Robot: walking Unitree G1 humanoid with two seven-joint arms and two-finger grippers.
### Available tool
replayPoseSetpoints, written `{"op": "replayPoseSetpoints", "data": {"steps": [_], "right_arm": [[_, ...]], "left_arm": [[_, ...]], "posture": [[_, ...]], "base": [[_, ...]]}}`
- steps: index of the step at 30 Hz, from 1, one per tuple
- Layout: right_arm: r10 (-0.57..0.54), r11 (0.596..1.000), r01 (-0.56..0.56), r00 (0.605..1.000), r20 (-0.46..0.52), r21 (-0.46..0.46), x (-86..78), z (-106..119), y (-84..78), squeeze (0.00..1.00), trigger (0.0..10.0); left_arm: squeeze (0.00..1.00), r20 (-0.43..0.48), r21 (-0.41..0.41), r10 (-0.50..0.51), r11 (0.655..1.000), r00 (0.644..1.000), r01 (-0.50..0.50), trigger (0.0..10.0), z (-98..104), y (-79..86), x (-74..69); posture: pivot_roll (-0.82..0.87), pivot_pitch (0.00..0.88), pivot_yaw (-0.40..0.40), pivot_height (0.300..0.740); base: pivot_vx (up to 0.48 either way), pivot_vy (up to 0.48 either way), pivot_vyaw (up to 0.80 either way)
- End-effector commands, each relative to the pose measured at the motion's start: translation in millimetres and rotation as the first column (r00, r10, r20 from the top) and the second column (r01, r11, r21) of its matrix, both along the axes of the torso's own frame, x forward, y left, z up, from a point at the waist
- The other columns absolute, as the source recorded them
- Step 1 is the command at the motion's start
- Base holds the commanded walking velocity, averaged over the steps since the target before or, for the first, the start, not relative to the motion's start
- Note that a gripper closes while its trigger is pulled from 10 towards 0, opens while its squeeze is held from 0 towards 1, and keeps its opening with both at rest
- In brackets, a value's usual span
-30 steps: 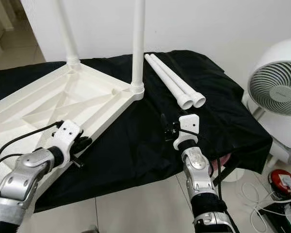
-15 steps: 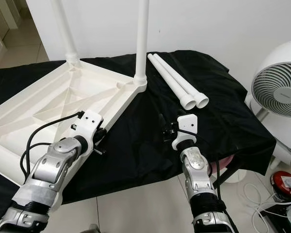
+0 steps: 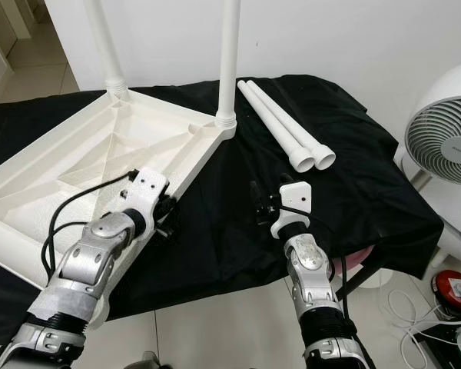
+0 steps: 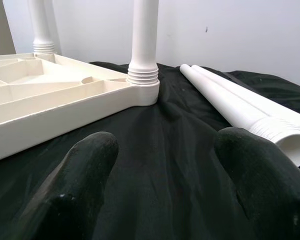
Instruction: Building children table
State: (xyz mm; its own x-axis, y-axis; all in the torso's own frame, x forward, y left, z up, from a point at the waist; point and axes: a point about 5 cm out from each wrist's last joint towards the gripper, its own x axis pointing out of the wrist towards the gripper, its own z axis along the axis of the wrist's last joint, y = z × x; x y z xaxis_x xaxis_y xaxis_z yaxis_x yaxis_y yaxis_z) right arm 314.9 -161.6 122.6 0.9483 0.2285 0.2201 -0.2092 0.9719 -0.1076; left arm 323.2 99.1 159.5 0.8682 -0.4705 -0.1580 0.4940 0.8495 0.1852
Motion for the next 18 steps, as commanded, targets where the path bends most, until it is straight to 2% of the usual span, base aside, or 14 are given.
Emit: {"op": "replayPoseSetpoints", "data": {"steps": [1, 6, 7, 10, 11, 12, 13, 14, 15, 16, 17, 18], "right_arm": [[0.002, 1.000, -0.002, 1.000, -0.003, 0.000, -1.2, -1, 1.5, 0.00, 10.0], [0.009, 1.000, -0.009, 1.000, -0.006, 0.000, -1.5, -2, 1.8, 0.00, 10.0], [0.011, 1.000, -0.011, 1.000, -0.008, -0.001, -1.8, -2, 1.4, 0.00, 10.0], [0.011, 1.000, -0.011, 1.000, -0.008, -0.001, -1.8, -2, 1.4, 0.00, 10.0], [0.011, 1.000, -0.011, 1.000, -0.008, -0.003, -2.1, -2, 0.8, 0.00, 10.0], [0.011, 1.000, -0.011, 1.000, -0.008, -0.003, -2.1, -2, 0.8, 0.00, 10.0], [0.010, 1.000, -0.010, 1.000, -0.007, -0.004, -2.6, -2, -0.1, 0.00, 10.0], [0.010, 1.000, -0.010, 1.000, -0.007, -0.004, -2.6, -2, -0.1, 0.00, 10.0], [0.008, 1.000, -0.008, 1.000, -0.007, -0.005, -3.0, -2, -0.9, 0.00, 10.0], [0.008, 1.000, -0.008, 1.000, -0.007, -0.005, -3.0, -2, -0.9, 0.00, 10.0], [0.005, 1.000, -0.005, 1.000, -0.006, -0.006, -3.4, -1, -1.9, 0.00, 10.0], [0.005, 1.000, -0.005, 1.000, -0.006, -0.006, -3.4, -1, -1.9, 0.00, 10.0]], "left_arm": [[1.00, 0.031, -0.039, 0.069, 0.997, 0.997, -0.068, 10.0, 3, 6.0, 0.3], [1.00, 0.079, -0.066, 0.038, 0.997, 0.996, -0.032, 10.0, 11, 11.8, 0.2], [1.00, 0.102, -0.052, 0.041, 0.998, 0.994, -0.035, 10.0, 14, 20.1, 1.4], [1.00, 0.102, -0.052, 0.041, 0.998, 0.994, -0.035, 10.0, 14, 20.1, 1.4], [1.00, 0.127, -0.032, 0.052, 0.998, 0.991, -0.048, 10.0, 16, 31.9, 2.4], [1.00, 0.127, -0.032, 0.052, 0.998, 0.991, -0.048, 10.0, 16, 31.9, 2.4], [1.00, 0.142, -0.014, 0.066, 0.998, 0.988, -0.065, 10.0, 17, 45.2, 2.3], [1.00, 0.142, -0.014, 0.066, 0.998, 0.988, -0.065, 10.0, 17, 45.2, 2.3], [1.00, 0.160, 0.012, 0.080, 0.996, 0.984, -0.083, 10.0, 17, 57.4, 1.6], [1.00, 0.160, 0.012, 0.080, 0.996, 0.984, -0.083, 10.0, 17, 57.4, 1.6], [0.65, 0.154, 0.044, 0.099, 0.993, 0.983, -0.106, 10.0, 15, 73.3, 0.2], [0.65, 0.154, 0.044, 0.099, 0.993, 0.983, -0.106, 10.0, 15, 73.3, 0.2]], "posture": [[-0.01, 0.000, 0.019, 0.740], [-0.01, 0.000, 0.005, 0.740], [-0.01, 0.000, 0.000, 0.740], [-0.01, 0.000, 0.000, 0.740], [-0.01, 0.000, 0.000, 0.740], [-0.01, 0.000, 0.000, 0.740], [-0.01, 0.000, -0.001, 0.740], [-0.01, 0.000, -0.001, 0.740], [-0.01, 0.000, -0.001, 0.740], [-0.01, 0.000, -0.001, 0.740], [-0.01, 0.000, -0.002, 0.740], [-0.01, 0.000, -0.002, 0.740]], "base": [[0.000, 0.000, 0.00], [0.000, 0.000, 0.00], [0.000, 0.000, 0.00], [0.000, 0.000, 0.00], [0.000, 0.000, 0.00], [0.000, 0.000, 0.00], [0.000, 0.000, 0.00], [0.000, 0.000, 0.00], [0.000, 0.000, 0.00], [0.000, 0.000, 0.00], [0.000, 0.000, 0.00], [0.000, 0.000, 0.00]]}}
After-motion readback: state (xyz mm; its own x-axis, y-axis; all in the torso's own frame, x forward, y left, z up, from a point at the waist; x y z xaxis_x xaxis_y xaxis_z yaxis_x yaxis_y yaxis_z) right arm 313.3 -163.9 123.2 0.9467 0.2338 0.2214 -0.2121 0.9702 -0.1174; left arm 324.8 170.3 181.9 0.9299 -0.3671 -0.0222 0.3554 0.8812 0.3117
